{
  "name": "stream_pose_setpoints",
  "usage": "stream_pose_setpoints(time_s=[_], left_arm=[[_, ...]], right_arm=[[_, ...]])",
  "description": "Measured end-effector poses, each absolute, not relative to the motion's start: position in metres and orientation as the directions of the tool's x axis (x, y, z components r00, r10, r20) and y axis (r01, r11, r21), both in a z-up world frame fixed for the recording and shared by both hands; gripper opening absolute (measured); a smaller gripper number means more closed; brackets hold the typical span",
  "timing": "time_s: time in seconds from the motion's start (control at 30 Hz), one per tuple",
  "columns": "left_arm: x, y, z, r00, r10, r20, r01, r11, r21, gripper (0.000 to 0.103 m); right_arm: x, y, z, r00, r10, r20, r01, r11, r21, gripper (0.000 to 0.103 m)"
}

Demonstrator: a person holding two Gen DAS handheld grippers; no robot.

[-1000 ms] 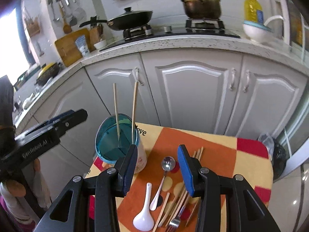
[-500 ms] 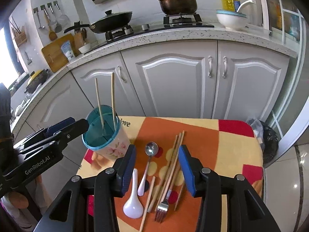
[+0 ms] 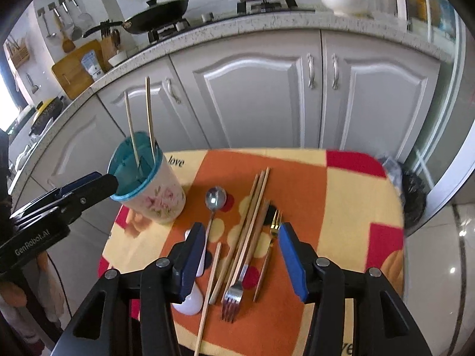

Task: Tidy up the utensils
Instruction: 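Lower the left tool onto the white ceramic spoon and close its fingers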

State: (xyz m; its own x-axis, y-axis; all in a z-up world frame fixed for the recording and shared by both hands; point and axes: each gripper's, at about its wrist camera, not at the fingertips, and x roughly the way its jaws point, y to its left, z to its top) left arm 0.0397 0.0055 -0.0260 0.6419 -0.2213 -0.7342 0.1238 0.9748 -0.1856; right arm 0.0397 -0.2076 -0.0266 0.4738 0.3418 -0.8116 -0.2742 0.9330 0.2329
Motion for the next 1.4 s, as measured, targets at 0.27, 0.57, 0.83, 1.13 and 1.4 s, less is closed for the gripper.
stream_pose_setpoints(time_s=[0.27, 0.57, 0.83, 1.13, 1.4], left_arm=[[0.030, 0.008, -0.093, 0.512, -0.231, -0.827, 0.121, 0.973, -0.197, 0.045], [0.056, 0.017, -0.157, 0.423, -0.234, -0.875, -0.014, 0.964, -0.265, 0.045], [0.075, 0.006, -0.175, 0.424, -0.219, -0.879, -0.047, 0.964, -0.262, 0.045], [0.087, -0.003, -0.185, 0.428, -0.189, -0.884, -0.066, 0.969, -0.239, 0.032], [0.086, 0.005, -0.188, 0.419, -0.237, -0.877, -0.049, 0.958, -0.282, 0.012]], right_arm=[[0.048, -0.212, -0.079, 0.380, 0.351, -0.856, -0.253, 0.929, 0.269, 0.050], [0.079, -0.216, -0.128, 0.317, 0.324, -0.891, -0.203, 0.941, 0.270, 0.044], [0.105, -0.214, -0.154, 0.272, 0.331, -0.904, -0.185, 0.940, 0.288, 0.042], [0.129, -0.219, -0.165, 0.286, 0.320, -0.903, -0.171, 0.945, 0.280, 0.042], [0.142, -0.208, -0.172, 0.316, 0.308, -0.897, -0.259, 0.938, 0.231, 0.010]])
